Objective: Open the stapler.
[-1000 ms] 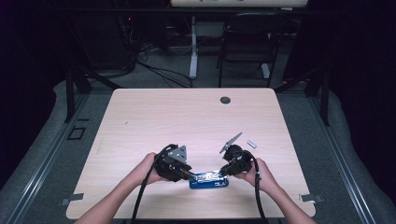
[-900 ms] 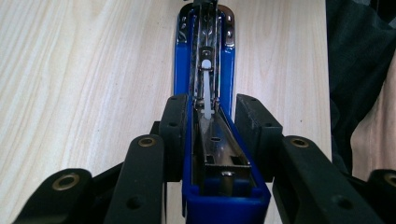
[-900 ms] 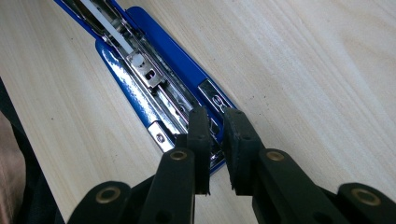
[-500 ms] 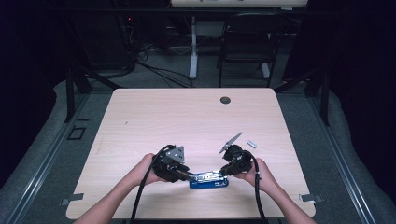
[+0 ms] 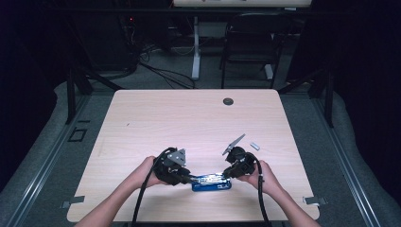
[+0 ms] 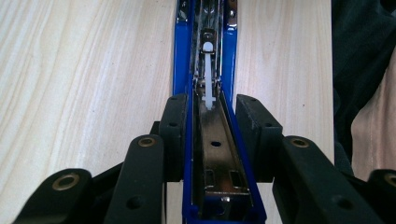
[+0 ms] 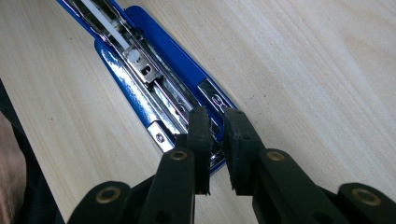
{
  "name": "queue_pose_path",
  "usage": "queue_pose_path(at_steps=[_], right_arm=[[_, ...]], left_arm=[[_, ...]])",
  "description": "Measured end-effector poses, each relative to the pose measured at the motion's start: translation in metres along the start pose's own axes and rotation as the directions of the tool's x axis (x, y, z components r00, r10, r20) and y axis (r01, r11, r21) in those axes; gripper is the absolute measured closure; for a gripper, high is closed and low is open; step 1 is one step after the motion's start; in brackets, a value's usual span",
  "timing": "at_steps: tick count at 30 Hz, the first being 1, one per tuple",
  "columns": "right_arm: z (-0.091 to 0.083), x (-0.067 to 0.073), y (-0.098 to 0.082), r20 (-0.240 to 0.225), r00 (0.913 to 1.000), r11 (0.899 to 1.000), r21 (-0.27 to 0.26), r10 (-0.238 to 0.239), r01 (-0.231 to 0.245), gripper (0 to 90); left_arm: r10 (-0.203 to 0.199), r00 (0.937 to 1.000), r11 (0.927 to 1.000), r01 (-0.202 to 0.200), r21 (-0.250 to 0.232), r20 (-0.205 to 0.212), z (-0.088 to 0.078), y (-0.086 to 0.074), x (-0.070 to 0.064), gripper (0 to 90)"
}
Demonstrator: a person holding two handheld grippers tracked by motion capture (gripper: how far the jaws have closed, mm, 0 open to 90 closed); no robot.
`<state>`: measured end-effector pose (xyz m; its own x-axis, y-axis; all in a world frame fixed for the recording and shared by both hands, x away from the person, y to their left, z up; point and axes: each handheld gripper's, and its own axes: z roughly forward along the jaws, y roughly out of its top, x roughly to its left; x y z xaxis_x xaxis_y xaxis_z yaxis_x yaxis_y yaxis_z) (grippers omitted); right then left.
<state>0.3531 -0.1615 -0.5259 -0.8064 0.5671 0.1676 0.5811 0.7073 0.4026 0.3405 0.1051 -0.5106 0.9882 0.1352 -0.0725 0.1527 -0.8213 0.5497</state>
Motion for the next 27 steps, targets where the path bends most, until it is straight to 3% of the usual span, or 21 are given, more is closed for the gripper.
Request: queue_pose_path(at_steps=[7, 27], right_arm=[[0.003, 0.0, 0.0, 0.004, 1.0, 1.0, 0.014, -0.004, 0.004, 81.8], [0.004, -0.001, 0.0, 0.0, 1.0, 1.0, 0.005, -0.004, 0.004, 81.4]], left_arm=[[-0.008, 0.9999, 0.9983, 0.007, 0.057, 0.01, 0.009, -0.008, 0.003, 65.7], [-0.007, 0.9996, 0.9981, 0.005, 0.062, 0.027, 0.018, -0.016, 0.006, 65.5]])
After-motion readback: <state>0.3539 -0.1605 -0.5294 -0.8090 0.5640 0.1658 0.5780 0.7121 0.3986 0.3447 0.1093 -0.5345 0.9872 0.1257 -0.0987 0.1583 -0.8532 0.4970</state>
